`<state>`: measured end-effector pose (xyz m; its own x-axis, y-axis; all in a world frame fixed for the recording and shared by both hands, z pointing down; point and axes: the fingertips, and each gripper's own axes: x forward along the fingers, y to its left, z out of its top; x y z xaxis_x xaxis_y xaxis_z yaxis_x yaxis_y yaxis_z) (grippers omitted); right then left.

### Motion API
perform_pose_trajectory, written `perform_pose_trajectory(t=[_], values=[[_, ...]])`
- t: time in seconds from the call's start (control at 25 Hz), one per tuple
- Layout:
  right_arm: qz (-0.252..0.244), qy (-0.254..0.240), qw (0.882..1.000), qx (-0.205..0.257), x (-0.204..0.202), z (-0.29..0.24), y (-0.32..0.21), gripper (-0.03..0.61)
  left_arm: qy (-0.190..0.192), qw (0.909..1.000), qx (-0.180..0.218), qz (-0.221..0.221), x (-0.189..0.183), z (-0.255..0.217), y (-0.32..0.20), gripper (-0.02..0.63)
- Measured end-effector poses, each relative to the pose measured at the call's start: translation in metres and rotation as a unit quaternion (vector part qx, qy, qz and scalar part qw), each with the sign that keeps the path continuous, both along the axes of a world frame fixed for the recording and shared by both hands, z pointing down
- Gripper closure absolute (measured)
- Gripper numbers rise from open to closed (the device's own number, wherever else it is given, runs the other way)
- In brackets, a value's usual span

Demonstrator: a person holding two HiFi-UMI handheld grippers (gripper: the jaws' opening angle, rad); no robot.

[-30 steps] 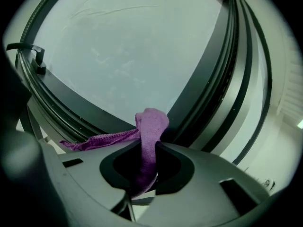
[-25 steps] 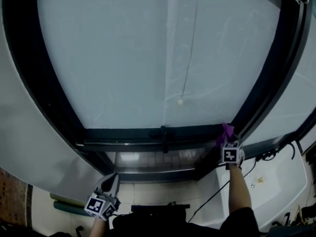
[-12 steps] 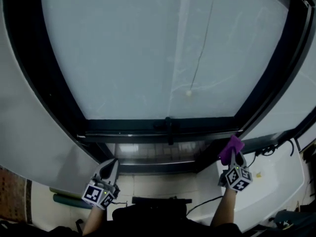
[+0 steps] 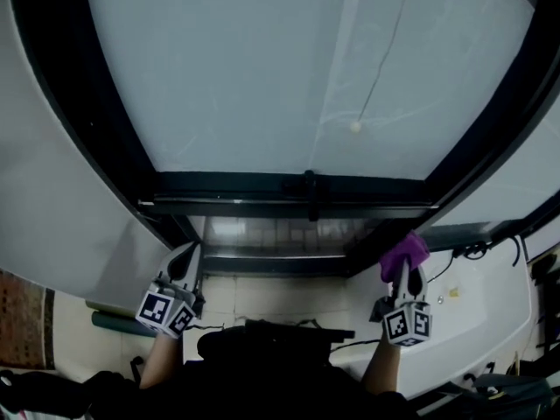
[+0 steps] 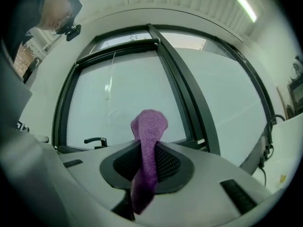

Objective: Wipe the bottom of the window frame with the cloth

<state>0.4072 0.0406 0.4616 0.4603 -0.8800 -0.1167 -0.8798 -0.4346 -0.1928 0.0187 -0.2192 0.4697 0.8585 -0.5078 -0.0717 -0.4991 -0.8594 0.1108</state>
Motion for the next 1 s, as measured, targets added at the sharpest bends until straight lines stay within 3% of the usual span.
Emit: perform_pose_trajectory(t=[0.48,1.0], values=[[-0.114,0.061,0.992,-0.007,-0.071,-0.033,-0.076,0.514,0.03,0.9992,0.023,-0.01,0.002,-0.025,-0.003,0.612],[-0.128,0.047,0.991,-0.008,-0.068,-0.028,-0.084,0.514,0.023,0.9986,-0.005,-0.048,-0.026,-0.005,-0.009,0.612]])
